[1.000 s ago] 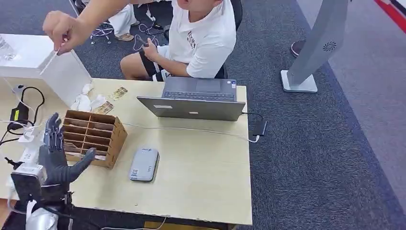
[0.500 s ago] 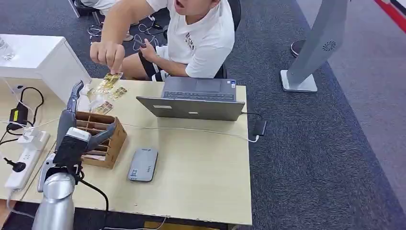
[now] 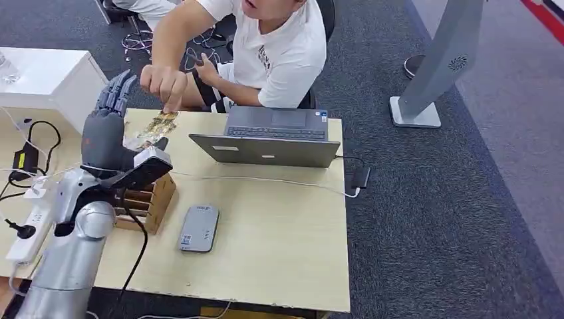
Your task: Pass the card to the sensor for recognition and then transmit it.
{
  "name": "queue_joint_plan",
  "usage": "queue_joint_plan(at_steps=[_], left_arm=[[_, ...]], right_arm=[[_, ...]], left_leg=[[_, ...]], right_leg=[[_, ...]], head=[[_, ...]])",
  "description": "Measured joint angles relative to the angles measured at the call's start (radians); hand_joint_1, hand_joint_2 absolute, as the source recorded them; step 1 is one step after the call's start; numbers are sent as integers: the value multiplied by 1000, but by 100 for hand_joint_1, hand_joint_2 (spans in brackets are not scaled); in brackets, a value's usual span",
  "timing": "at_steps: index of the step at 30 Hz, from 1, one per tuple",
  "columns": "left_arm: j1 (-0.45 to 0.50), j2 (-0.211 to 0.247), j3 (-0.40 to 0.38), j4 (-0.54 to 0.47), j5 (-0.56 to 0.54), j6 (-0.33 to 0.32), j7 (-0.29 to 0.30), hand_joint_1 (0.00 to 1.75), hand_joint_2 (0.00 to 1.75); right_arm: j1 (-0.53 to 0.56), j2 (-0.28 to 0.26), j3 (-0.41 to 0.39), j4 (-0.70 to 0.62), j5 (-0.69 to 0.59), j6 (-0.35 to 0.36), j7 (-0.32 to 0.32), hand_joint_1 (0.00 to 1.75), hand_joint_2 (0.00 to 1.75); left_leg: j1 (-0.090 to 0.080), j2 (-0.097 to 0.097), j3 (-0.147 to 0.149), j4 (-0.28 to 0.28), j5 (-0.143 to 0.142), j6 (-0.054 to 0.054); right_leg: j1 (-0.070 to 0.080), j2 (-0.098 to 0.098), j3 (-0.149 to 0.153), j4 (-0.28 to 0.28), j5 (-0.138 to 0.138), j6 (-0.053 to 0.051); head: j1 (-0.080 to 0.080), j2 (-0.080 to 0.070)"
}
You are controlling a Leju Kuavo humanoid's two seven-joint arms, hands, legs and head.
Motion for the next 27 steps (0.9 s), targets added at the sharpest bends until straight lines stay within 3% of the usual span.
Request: queue_joint_plan(at_steps=[7, 8, 9, 15, 27], left_arm=[[-105, 80, -102, 67, -175, 84, 55, 0, 175], [-120, 89, -118, 77, -202, 95, 63, 82, 175], [-132, 95, -130, 84, -220, 104, 68, 175, 175], [-177, 132, -182, 123, -326, 146, 101, 175, 175], [-203, 135, -222, 163, -331, 139, 105, 175, 175]], right_arm=[[-8, -7, 18, 0, 25, 5, 10, 0, 175], [-9, -8, 21, 0, 34, 5, 11, 0, 175], [-10, -9, 23, 0, 36, 5, 14, 0, 175], [-12, -13, 25, 0, 53, 10, 28, 0, 175], [-16, -15, 32, 0, 64, 16, 31, 0, 175]], left_leg=[[0, 0, 0, 0, 0, 0], [0, 0, 0, 0, 0, 0], [0, 0, 0, 0, 0, 0], [0, 0, 0, 0, 0, 0], [0, 0, 0, 0, 0, 0]], right_leg=[[0, 0, 0, 0, 0, 0], [0, 0, 0, 0, 0, 0], [0, 0, 0, 0, 0, 0], [0, 0, 0, 0, 0, 0], [0, 0, 0, 0, 0, 0]], head=[[0, 0], [0, 0], [0, 0], [0, 0], [0, 0]])
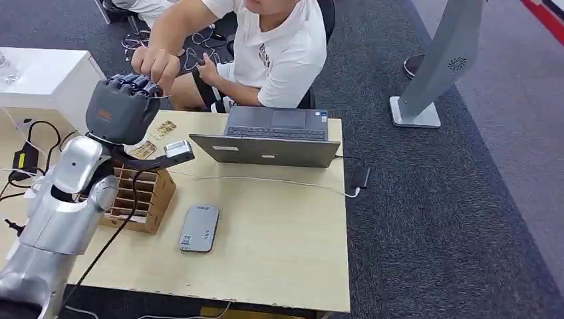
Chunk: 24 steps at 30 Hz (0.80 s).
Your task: Pass the card to the sensor for recognition and then transmit it.
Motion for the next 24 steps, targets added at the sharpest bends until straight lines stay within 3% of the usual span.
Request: queue_joint_plan(at_steps=[12, 17, 24], left_arm=[[61, -24, -19, -29, 40, 13, 0, 175, 175], [171, -23, -26, -116, 75, 19, -13, 175, 175], [416, 25, -26, -261, 82, -21, 7, 175, 175]], right_arm=[[1, 0, 0, 0, 0, -3, 3, 0, 175], [5, 0, -1, 2, -16, -24, -3, 0, 175], [26, 0, -17, 8, -34, -52, -22, 0, 175]], left_leg=[[0, 0, 0, 0, 0, 0], [0, 0, -1, 0, 0, 0], [0, 0, -1, 0, -1, 0]], right_leg=[[0, 0, 0, 0, 0, 0], [0, 0, 0, 0, 0, 0], [0, 0, -1, 0, -2, 0]], head=[[1, 0], [0, 0], [0, 0]])
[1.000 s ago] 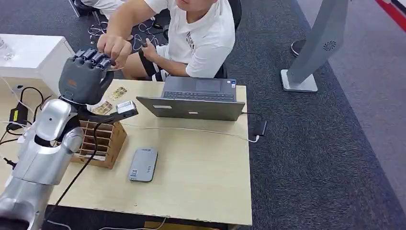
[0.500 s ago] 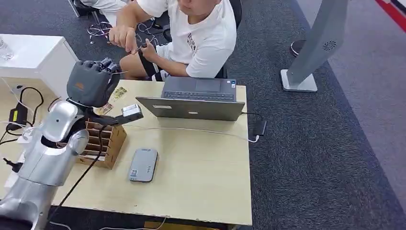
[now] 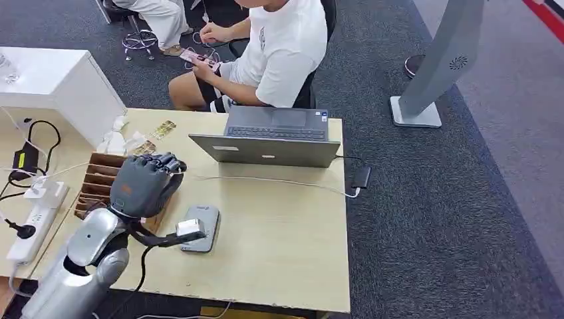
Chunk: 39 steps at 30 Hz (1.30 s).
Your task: Pass the card to the sensor for recognition and then transmit it.
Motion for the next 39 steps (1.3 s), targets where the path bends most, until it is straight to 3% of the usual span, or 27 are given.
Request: queue_joint_plan(at_steps=[5, 9, 16, 25, 29, 39], left_arm=[[59, 40, 0, -16, -3, -146, 37, 175, 175], [66, 58, 0, 4, -12, -186, 45, 175, 175], [55, 42, -1, 69, -53, -194, 67, 175, 175], [-15, -55, -42, 190, -90, -184, 86, 175, 175], [-21, -78, -61, 216, -91, -183, 86, 175, 175], [-20, -83, -85, 252, -83, -194, 107, 175, 175]], right_arm=[[5, 0, -5, 2, 0, 0, -2, 0, 175], [7, 0, -9, 4, 2, 0, -7, 0, 175], [6, 0, -10, 5, 7, 6, 1, 0, 175], [-4, 0, -10, 5, 24, 21, 19, 0, 175], [-8, 0, -10, 5, 24, 20, 25, 0, 175], [-12, 0, -10, 5, 41, 21, 43, 0, 175]], left_leg=[[0, 0, 0, 0, 0, 0], [0, -1, 0, 0, 1, 0], [0, -1, 0, 0, 1, 0], [0, -1, 0, 0, 1, 1], [0, -1, 0, 0, 1, 1], [0, -1, 0, 0, 1, 1]], right_leg=[[0, 0, 0, 0, 0, 0], [0, -1, 1, 0, 1, 0], [0, -1, 0, 0, 1, 0], [0, -1, 1, 0, 1, 0], [0, -1, 0, 0, 1, 0], [0, -1, 0, 0, 1, 0]], head=[[0, 0], [0, 0], [0, 0], [0, 0], [0, 0], [0, 0]])
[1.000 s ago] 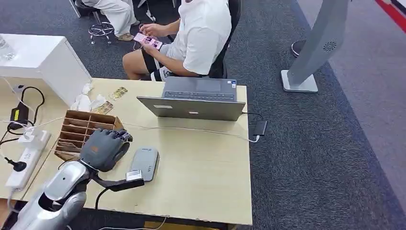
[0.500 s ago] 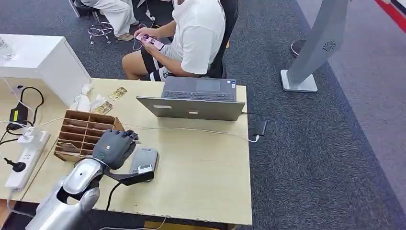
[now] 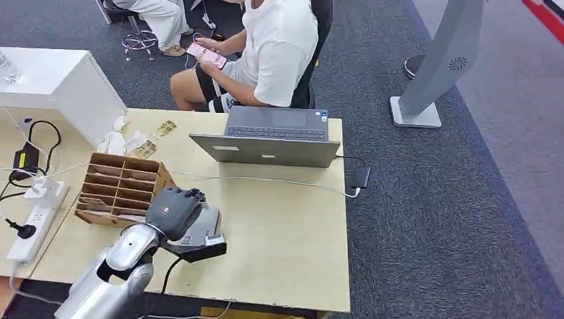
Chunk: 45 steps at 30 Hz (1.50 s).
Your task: Pass the card to the sensor for recognition and then transmit it.
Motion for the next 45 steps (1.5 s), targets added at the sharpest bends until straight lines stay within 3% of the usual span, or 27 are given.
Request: queue_joint_plan(at_steps=[33, 45], left_arm=[[47, -1, -27, 48, 1, -10, 21, 175, 175], [87, -23, -10, 48, 92, 8, 37, 175, 175]], right_arm=[[-5, 4, 0, 0, 35, 0, 17, 0, 175], [-7, 4, 0, 0, 44, 0, 24, 0, 175]], left_leg=[[0, 0, 0, 0, 0, 0], [0, -2, 1, 0, 0, 0]], right_leg=[[0, 0, 1, 0, 0, 0], [0, -1, 2, 0, 0, 0]], head=[[0, 0], [0, 0]])
